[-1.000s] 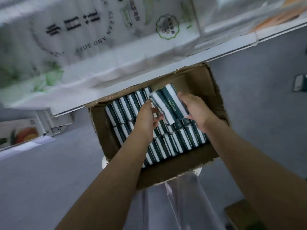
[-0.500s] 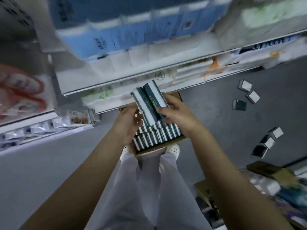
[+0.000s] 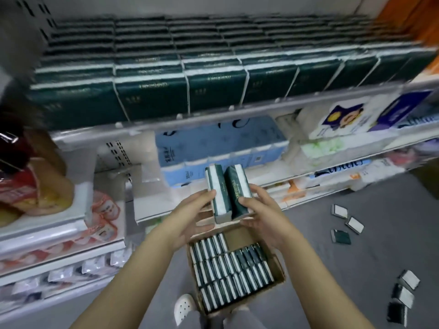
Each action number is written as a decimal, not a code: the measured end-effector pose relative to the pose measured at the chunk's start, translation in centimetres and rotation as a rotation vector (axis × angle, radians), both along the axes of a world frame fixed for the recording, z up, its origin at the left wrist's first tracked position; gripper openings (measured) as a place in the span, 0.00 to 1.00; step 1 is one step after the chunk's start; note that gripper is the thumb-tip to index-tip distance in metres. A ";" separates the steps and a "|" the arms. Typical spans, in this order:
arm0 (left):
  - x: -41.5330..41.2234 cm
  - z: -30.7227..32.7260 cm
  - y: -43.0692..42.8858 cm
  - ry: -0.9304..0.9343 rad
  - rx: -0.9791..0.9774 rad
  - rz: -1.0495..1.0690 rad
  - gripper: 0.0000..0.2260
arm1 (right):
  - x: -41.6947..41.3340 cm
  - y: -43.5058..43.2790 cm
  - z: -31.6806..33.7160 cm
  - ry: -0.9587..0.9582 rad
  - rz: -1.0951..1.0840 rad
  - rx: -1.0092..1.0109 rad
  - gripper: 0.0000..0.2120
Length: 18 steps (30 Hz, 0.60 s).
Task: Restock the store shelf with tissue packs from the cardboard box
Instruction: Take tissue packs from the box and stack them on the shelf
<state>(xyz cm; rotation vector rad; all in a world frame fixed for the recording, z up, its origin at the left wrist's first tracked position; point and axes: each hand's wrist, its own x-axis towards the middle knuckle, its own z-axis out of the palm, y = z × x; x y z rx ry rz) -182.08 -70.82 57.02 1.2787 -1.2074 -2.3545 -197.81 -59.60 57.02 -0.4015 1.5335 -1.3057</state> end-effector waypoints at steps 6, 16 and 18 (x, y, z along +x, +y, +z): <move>-1.4 4.2 0.5 0.061 -0.090 0.001 0.17 | -2.0 0.1 4.1 0.110 0.063 -0.076 0.16; -3.4 11.5 1.2 0.148 -0.092 0.156 0.07 | -6.1 0.5 10.9 0.044 0.067 -0.278 0.10; -3.2 12.9 0.9 0.202 -0.106 0.175 0.08 | -6.4 0.2 12.6 0.010 0.044 -0.316 0.11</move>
